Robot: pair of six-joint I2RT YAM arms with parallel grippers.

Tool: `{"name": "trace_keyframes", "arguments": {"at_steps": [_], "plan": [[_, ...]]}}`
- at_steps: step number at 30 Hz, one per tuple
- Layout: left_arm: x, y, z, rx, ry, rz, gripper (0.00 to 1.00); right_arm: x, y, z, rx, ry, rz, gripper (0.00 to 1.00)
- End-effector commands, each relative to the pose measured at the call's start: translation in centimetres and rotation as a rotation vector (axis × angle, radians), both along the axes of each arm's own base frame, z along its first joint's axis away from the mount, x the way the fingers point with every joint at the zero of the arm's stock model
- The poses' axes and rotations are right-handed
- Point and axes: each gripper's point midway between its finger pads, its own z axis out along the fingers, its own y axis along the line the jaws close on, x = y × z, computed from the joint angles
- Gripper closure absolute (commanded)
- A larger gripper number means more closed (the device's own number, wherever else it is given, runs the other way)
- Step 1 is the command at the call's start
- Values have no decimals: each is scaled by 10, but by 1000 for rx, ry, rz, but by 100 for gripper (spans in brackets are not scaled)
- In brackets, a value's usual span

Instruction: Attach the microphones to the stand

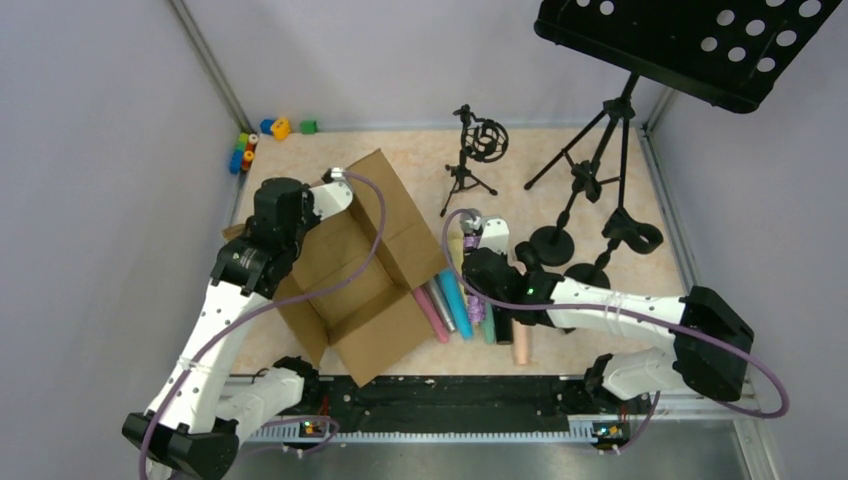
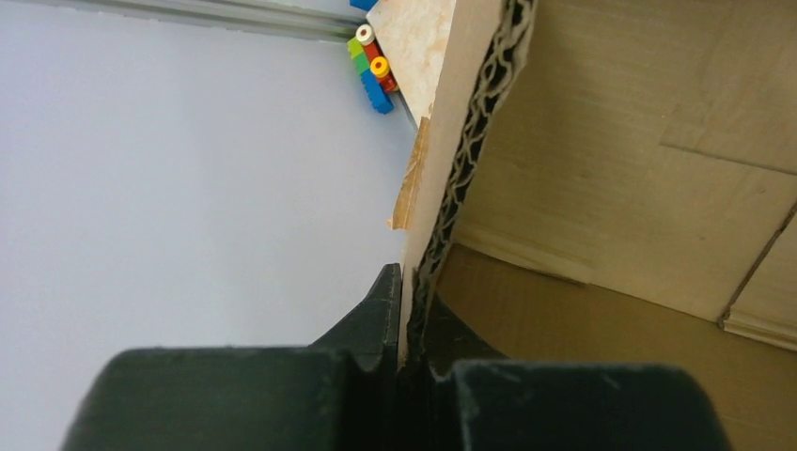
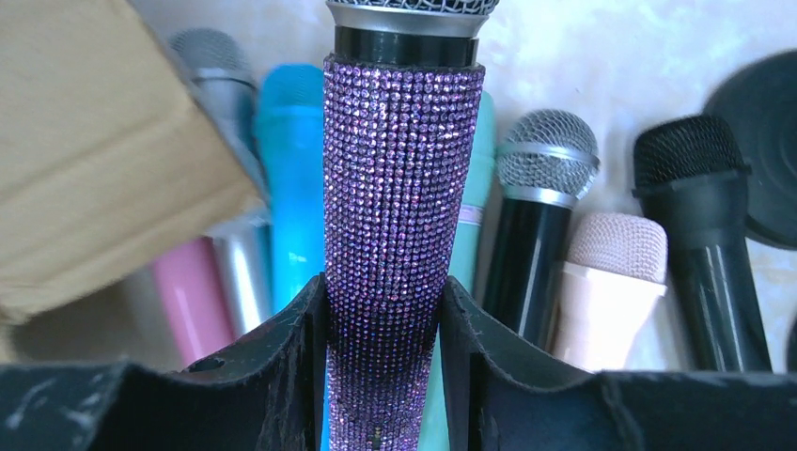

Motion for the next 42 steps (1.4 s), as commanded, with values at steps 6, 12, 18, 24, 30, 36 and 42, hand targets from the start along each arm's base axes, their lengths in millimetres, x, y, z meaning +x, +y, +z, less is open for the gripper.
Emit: {"name": "trace_keyframes", "arguments": {"at_steps": [6,12,18,24,30,36,42], "plan": [[25,2,9,-29,-84,35,2,5,-8,-25,-26,48,-52,74],[21,-6,31,-114,-113,20,1,9,0,-9,-1,27,-38,56],[-5,-12,53,-267,-69,45,1,16,7,30,37,-17,-34,35],[-47,25,32,-231,31,292,1,23,11,85,88,-94,-18,29],[-94,42,-4,-296,166,542,1,23,19,111,118,-127,21,28],[-125,63,-8,-360,164,730,1,19,27,113,115,-140,51,28],[-136,49,-57,-460,297,744,1,16,34,112,108,-153,71,31]]}}
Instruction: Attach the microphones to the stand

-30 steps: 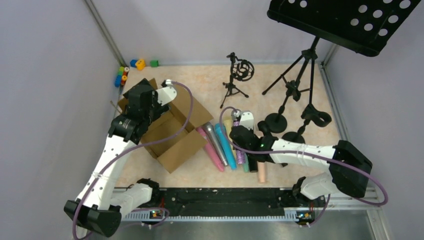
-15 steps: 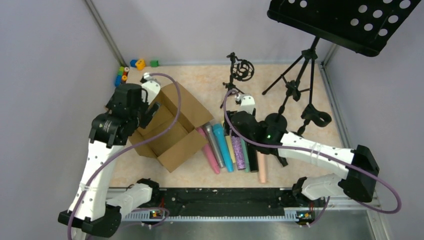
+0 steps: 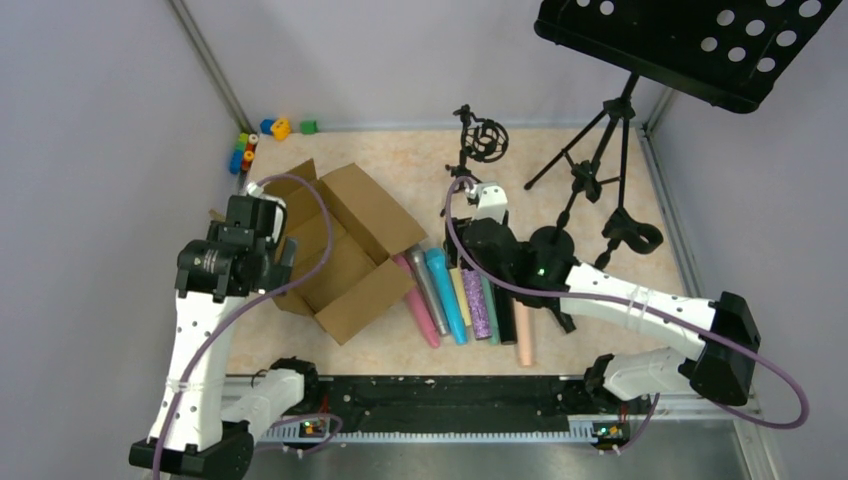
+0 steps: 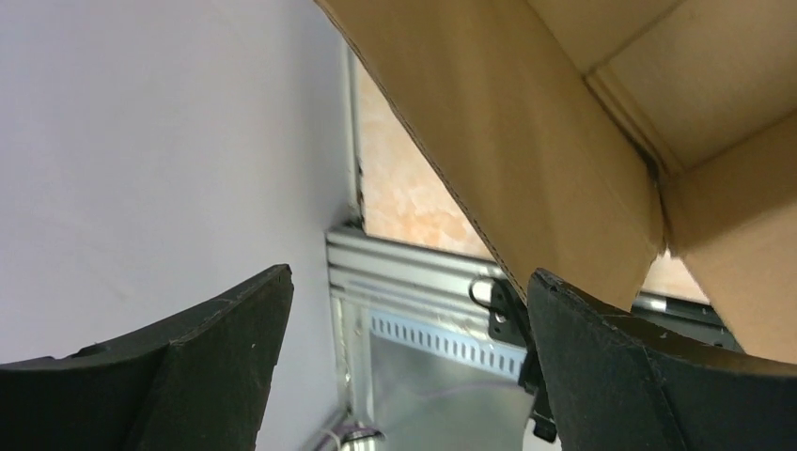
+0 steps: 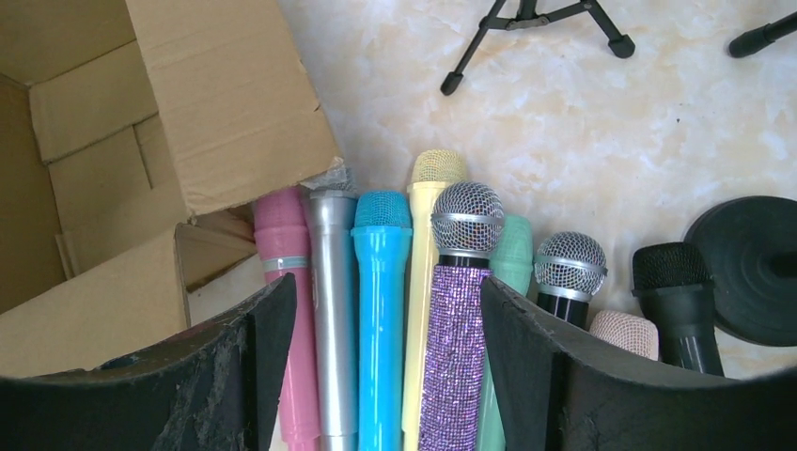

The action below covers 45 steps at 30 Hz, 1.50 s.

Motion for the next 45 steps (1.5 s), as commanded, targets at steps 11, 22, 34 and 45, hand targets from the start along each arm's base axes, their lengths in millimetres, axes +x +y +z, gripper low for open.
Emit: {"name": "trace_keyframes", "arguments": {"at_steps": [11,22,34,45], "plan": [[28,-3,-72,-99,118,62,39,-12,31,22,5,-74,76,38],[78,34,-48,-31,-43,184,100,-6,41,14,-33,-88,85,49],[169,83,-7,173,-261,186,100,-1,45,0,-60,-82,73,52],[235,120,10,337,-358,174,100,4,42,-2,-54,-78,58,52]]}}
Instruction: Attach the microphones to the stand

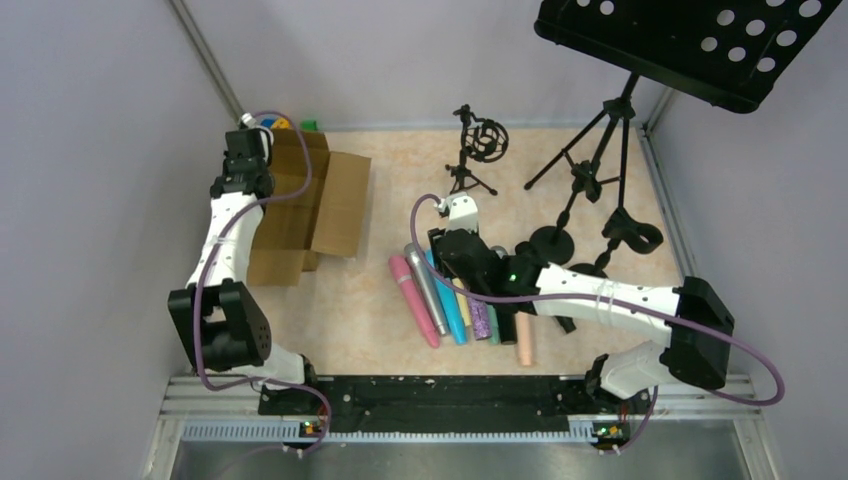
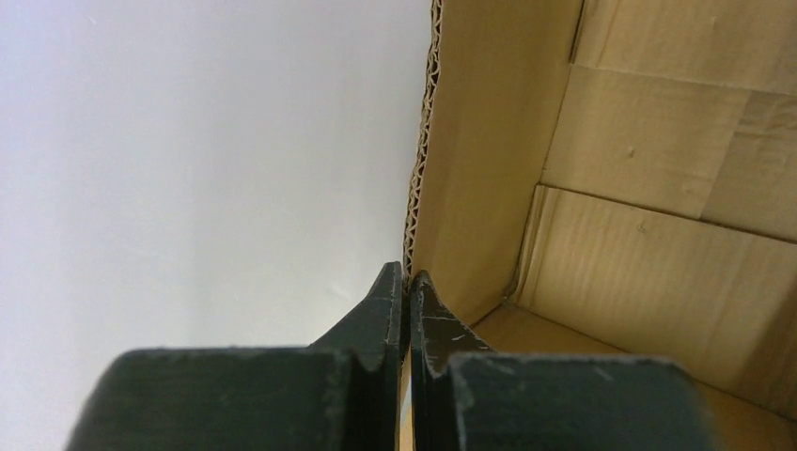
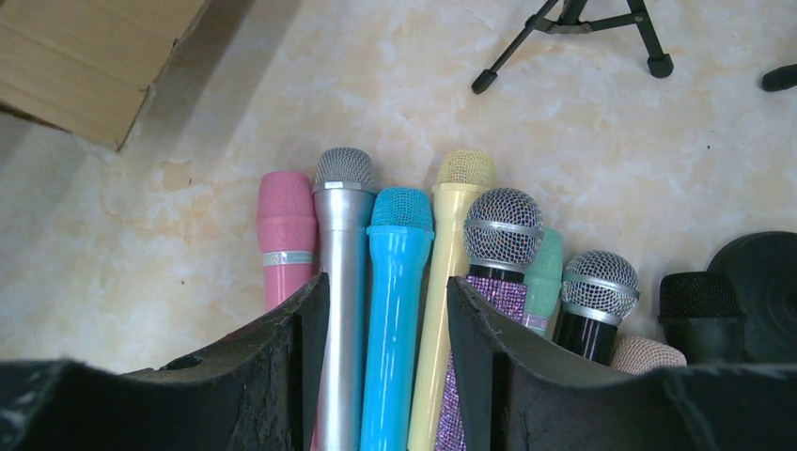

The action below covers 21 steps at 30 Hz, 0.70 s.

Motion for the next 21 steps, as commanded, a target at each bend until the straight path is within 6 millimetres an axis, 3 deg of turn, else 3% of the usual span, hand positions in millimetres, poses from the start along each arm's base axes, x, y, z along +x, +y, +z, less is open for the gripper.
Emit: {"name": "trace_keyframes", "arguments": {"at_steps": [1,2,3,5,9,16,18,21], "plan": [[33,24,53,152,-201,48,100,8,8,17,54,-31,-11,52],[34,25,51,159,-194,41,97,8,8,16,53,-28,-12,52],[33,23,48,156,-182,28,87,8,8,16,56,-25,-12,52],[26,15,41,125,-145,-17,53,9,6,15,54,-24,-13,51],[-4,1,43,95,-110,-95,3,8,4,15,63,-17,-8,42],[-49,-37,80,30,-143,-303,1,8,4,23,84,-22,-7,34],[-61,-55,88,-27,-143,-380,1,7,4,25,92,-22,-7,34],[-76,-98,90,-174,-135,-546,1,5,2,26,100,-14,-8,34]]}}
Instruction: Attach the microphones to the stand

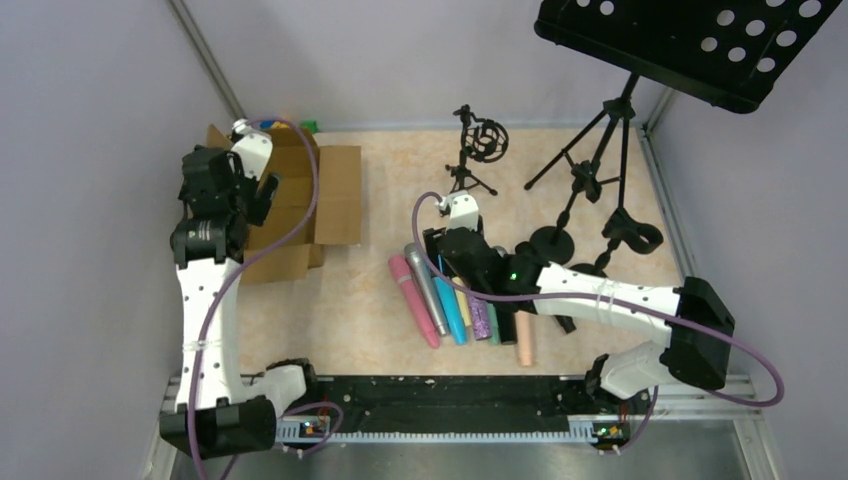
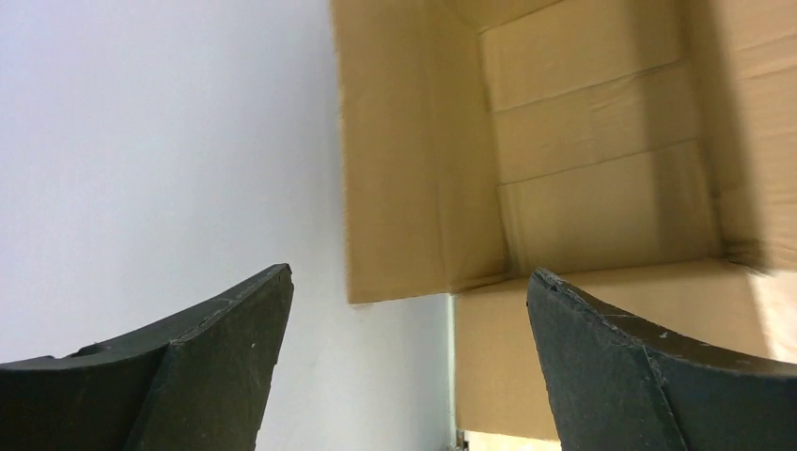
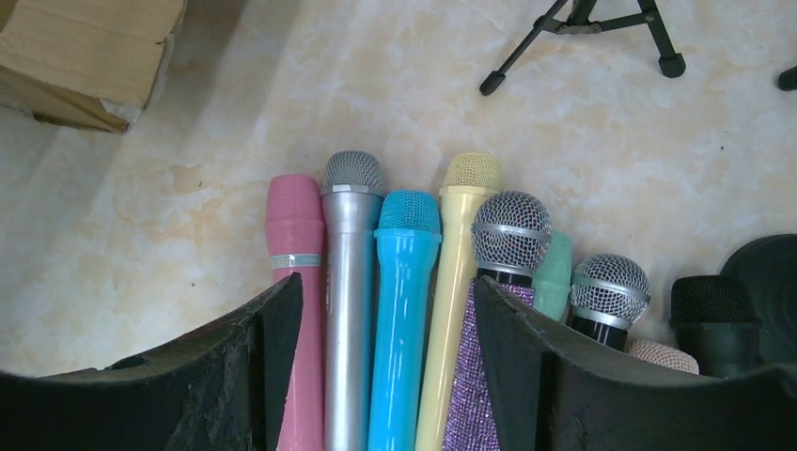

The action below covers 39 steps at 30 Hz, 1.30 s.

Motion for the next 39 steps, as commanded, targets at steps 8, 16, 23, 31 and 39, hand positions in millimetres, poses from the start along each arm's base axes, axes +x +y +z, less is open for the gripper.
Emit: {"name": "trace_keyframes", "arguments": {"at_steps": [8,16,23,31,39], "plan": [[-40,-140,-82,-231,224,-470,1,-1,-6,31,93,-15,-30,29],[5,-126,-151,-69,323,-338,1,1,-15,40,101,-35,-70,32],[42,-75,-170,98,311,-61,6,12,-27,66,123,-69,-94,33],[55,-7,-163,130,268,136,14,28,-44,108,172,-121,-105,32],[41,-38,-149,-18,321,-2,4,60,-85,186,190,-267,-178,23]]}}
